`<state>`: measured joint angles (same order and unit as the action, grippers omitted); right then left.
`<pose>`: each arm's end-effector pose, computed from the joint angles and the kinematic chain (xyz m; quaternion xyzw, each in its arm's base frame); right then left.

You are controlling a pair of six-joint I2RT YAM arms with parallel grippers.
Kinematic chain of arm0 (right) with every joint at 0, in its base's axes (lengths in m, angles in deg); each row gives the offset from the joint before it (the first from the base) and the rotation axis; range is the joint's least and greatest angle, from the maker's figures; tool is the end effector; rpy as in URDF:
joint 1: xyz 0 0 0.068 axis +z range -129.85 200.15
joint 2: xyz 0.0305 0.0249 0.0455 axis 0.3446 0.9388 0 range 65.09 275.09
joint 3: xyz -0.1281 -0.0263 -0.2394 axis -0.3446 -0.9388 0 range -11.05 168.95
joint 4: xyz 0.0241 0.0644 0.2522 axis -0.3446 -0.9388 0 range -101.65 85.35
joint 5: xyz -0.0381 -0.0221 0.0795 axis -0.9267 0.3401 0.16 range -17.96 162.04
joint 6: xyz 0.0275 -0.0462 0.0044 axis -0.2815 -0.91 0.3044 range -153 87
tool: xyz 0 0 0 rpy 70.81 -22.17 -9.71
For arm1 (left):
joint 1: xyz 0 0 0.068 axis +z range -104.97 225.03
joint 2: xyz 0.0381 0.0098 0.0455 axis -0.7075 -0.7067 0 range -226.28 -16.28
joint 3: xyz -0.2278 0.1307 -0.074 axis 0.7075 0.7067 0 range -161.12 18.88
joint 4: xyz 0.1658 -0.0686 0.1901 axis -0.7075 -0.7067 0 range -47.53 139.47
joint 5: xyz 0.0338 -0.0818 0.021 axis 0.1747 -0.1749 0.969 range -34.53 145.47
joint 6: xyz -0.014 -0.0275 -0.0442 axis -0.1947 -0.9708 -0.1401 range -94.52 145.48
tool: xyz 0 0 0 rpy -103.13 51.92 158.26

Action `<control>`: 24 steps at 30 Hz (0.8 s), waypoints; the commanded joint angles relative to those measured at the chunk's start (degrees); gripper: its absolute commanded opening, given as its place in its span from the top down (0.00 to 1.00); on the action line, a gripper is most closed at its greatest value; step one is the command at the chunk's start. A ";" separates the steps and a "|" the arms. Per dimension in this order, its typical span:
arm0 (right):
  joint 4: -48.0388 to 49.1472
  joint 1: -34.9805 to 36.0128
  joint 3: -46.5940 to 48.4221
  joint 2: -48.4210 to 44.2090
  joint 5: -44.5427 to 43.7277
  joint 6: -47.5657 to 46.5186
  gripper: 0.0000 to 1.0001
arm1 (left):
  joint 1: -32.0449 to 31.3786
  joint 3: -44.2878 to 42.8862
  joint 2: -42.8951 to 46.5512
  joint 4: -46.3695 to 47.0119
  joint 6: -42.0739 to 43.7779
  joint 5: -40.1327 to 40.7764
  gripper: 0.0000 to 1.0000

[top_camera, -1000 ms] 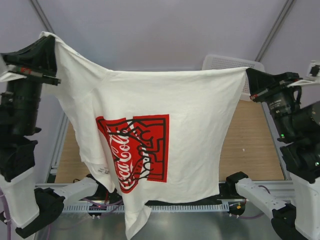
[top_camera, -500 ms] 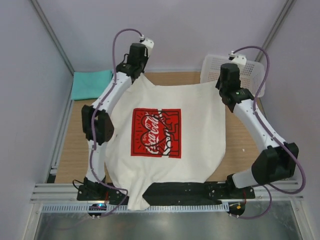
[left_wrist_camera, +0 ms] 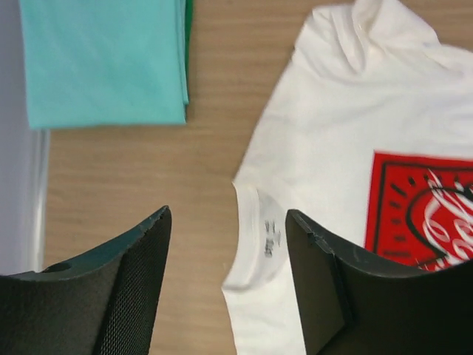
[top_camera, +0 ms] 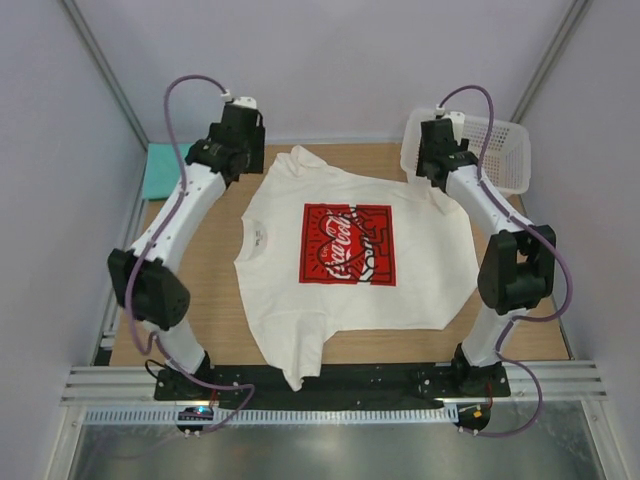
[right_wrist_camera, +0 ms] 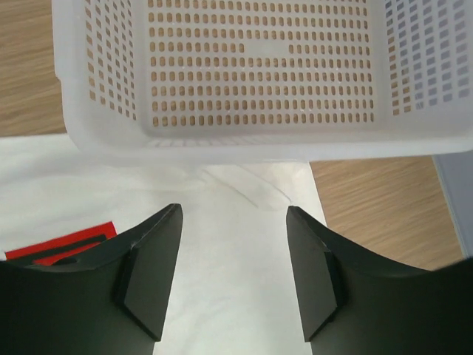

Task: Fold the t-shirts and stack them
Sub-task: Flatten the tshirt out

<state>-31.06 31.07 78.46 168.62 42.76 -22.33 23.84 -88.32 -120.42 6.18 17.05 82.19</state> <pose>0.4098 0.0612 0.3009 0.1041 0.8786 -0.1494 0.4415 0.3851 -0.1321 0.3742 0.0015 0.8879 0.0980 0.4494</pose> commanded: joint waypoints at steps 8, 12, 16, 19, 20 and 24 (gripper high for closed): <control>-2.33 11.48 -21.88 -21.15 14.93 6.98 0.28 | -1.22 43.45 24.33 6.80 -26.98 -31.70 0.57; -0.57 14.92 -32.35 -26.34 19.60 13.48 0.34 | -2.10 50.24 21.79 11.03 -33.13 -35.15 0.59; -1.01 14.92 -38.00 -30.57 19.96 15.69 0.35 | -1.75 53.41 16.17 13.14 -37.36 -34.37 0.58; -2.93 14.92 -39.15 -33.38 17.95 14.38 0.33 | 1.32 54.11 10.64 14.28 -38.16 -35.85 0.58; -3.38 14.84 -39.07 -34.08 16.98 14.02 0.33 | 3.42 54.02 9.40 14.63 -37.81 -36.12 0.58; -5.05 14.75 -39.24 -36.55 13.99 14.46 0.31 | 9.14 49.56 0.46 14.37 -34.47 -37.26 0.59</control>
<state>-36.00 45.96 38.40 134.96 59.75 -8.80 29.30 -36.63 -113.45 17.15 -19.08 44.07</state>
